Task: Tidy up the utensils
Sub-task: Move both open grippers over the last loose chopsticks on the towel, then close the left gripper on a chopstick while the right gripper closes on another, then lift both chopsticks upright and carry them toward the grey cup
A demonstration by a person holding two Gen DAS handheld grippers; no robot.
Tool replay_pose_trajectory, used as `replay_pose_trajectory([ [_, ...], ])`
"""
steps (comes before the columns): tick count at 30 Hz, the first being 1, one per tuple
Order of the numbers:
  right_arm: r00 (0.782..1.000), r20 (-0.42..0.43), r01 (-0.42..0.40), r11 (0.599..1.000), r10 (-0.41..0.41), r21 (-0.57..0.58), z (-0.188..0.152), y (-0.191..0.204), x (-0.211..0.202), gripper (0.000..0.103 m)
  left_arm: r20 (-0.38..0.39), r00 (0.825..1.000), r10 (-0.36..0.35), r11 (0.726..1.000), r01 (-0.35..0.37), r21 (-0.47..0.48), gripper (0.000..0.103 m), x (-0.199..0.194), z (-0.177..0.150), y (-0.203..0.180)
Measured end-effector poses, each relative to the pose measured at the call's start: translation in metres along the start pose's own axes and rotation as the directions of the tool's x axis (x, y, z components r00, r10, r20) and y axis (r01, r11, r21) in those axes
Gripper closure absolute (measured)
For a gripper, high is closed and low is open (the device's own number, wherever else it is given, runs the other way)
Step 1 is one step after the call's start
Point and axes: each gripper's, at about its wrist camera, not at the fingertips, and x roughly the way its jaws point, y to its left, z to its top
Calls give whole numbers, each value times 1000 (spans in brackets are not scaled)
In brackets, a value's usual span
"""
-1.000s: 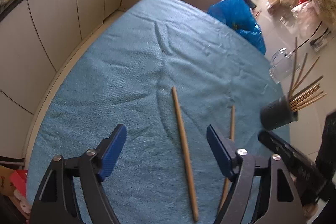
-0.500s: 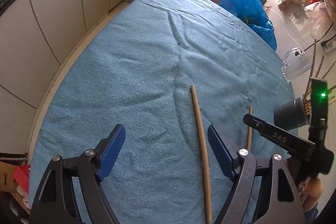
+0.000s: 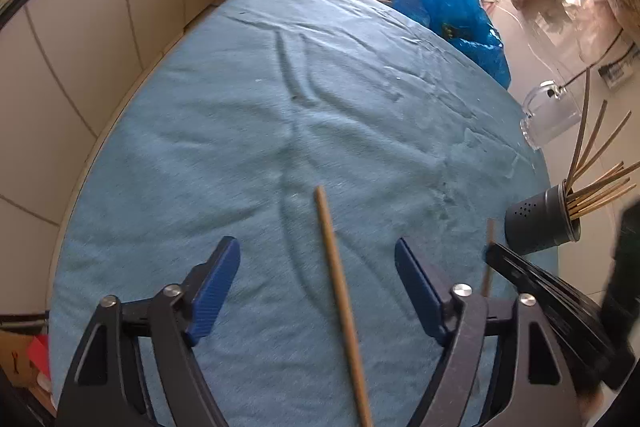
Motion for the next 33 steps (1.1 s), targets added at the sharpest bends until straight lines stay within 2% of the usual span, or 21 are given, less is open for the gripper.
replay_pose_trajectory([
  [1, 1000, 14, -8, 1000, 7, 2, -1, 0, -6, 97, -11, 1000, 13, 1000, -13, 12, 59, 5, 2, -5],
  [2, 999, 30, -14, 1000, 13, 3, -3, -1, -12, 97, -36, 999, 30, 1000, -30, 9, 74, 13, 4, -8],
  [4, 998, 55, -29, 1000, 29, -2, -7, -4, -24, 97, -57, 998, 41, 999, -40, 18, 85, 23, 7, -13],
  [10, 995, 78, -70, 997, 69, 11, -14, -13, -40, 97, -81, 988, 129, 991, -127, 33, 85, 47, 15, -28],
  [14, 993, 80, -91, 996, 90, 18, -19, -17, -43, 97, -66, 973, 219, 975, -215, 60, 85, 59, 18, -37],
  [15, 992, 81, -98, 995, 97, 17, -20, -18, -44, 97, -58, 972, 229, 972, -225, 69, 87, 61, 19, -39],
  [17, 991, 88, -103, 995, 101, 18, -23, -18, -48, 97, -31, 965, 260, 963, -256, 87, 97, 64, 21, -43],
  [18, 991, 91, -105, 994, 103, 17, -23, -18, -49, 97, -25, 965, 260, 962, -257, 88, 98, 64, 21, -42],
  [21, 987, 118, -110, 994, 109, 3, -26, -18, -61, 97, 2, 981, 194, 978, -194, 77, 98, 56, 14, -40],
  [23, 982, 153, -114, 993, 114, -10, -27, -18, -73, 97, 61, 988, 140, 986, -145, 77, 98, 37, 6, -42],
  [25, 972, 201, -122, 992, 124, -22, -28, -17, -85, 97, 127, 987, 101, 989, -113, 94, 98, 16, 0, -48],
  [27, 956, 260, -128, 991, 134, -42, -32, -14, -101, 97, 206, 977, 52, 991, -76, 110, 98, -16, -10, -56],
  [29, 932, 333, -128, 989, 146, -74, -38, -8, -121, 97, 282, 959, 3, 990, -43, 134, 98, -50, -19, -65],
  [32, 891, 426, -112, 986, 153, -120, -48, 0, -147, 97, 386, 921, -50, 984, -21, 178, 98, -98, -33, -78],
  [33, 878, 452, -104, 985, 155, -135, -52, 3, -154, 97, 401, 914, -60, 982, -18, 188, 98, -106, -37, -80],
])
